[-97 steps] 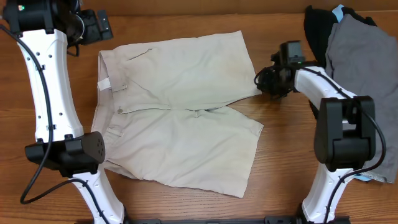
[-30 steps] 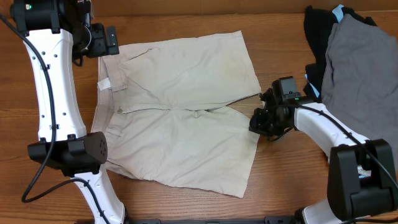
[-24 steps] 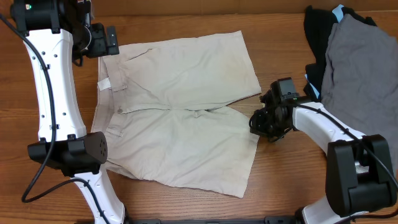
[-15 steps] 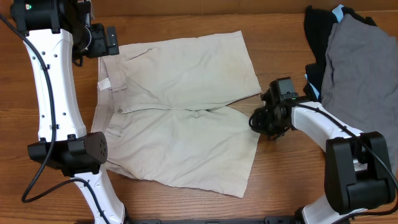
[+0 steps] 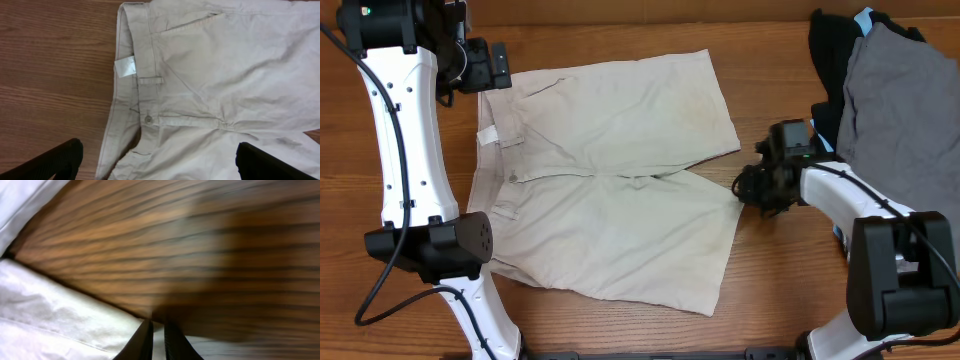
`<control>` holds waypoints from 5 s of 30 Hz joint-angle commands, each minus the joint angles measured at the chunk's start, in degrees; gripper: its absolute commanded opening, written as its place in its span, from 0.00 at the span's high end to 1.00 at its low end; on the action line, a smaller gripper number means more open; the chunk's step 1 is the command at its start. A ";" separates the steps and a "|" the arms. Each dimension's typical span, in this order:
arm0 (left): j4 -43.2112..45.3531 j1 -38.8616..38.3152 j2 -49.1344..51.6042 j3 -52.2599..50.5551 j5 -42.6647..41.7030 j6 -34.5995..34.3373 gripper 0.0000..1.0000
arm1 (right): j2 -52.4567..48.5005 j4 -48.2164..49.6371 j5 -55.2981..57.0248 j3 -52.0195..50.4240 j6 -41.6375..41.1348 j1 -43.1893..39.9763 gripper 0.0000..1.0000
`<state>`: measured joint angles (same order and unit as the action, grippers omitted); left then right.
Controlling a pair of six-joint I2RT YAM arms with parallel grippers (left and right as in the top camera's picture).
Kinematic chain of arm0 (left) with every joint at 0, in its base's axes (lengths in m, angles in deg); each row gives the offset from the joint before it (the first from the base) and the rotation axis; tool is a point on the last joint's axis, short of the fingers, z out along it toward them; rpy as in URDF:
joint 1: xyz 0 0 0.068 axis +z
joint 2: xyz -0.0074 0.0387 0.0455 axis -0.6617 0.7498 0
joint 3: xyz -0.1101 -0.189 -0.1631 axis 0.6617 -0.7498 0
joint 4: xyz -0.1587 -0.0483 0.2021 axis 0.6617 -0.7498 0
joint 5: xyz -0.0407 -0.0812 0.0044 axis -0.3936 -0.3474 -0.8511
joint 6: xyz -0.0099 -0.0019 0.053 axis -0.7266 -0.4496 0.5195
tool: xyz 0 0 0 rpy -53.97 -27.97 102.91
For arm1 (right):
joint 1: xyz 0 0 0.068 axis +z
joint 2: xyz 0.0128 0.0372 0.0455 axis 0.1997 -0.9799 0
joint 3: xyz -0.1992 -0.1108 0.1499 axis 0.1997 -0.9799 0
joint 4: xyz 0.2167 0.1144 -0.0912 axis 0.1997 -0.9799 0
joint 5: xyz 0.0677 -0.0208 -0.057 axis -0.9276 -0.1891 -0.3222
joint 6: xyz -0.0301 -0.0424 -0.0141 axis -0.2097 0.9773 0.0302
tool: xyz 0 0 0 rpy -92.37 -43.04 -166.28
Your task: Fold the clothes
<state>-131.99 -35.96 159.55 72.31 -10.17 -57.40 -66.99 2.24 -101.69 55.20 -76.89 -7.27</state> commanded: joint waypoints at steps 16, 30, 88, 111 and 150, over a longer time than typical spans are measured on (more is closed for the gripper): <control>-0.13 -0.24 -0.55 0.22 2.08 1.92 0.00 | -0.02 -5.53 -1.84 6.49 2.01 -8.46 0.94; -0.15 -0.26 -17.99 0.20 0.94 -5.01 0.00 | 22.91 -42.82 -3.10 32.35 1.99 -8.46 0.30; 61.81 -0.26 -42.03 -115.25 11.28 -58.16 0.96 | 39.69 -39.43 3.28 -6.91 -34.53 12.24 0.16; 62.64 -0.26 -42.03 -115.25 9.53 -58.12 0.96 | 24.74 -17.55 5.92 -21.40 -52.65 35.43 0.26; 30.34 -0.26 -42.16 -84.04 -5.27 -26.93 0.96 | 36.92 -44.33 21.92 6.80 -42.99 32.04 0.96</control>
<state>-96.24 -36.11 117.56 -18.28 -14.65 -87.11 -31.82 -38.92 -84.34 56.58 -123.93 27.35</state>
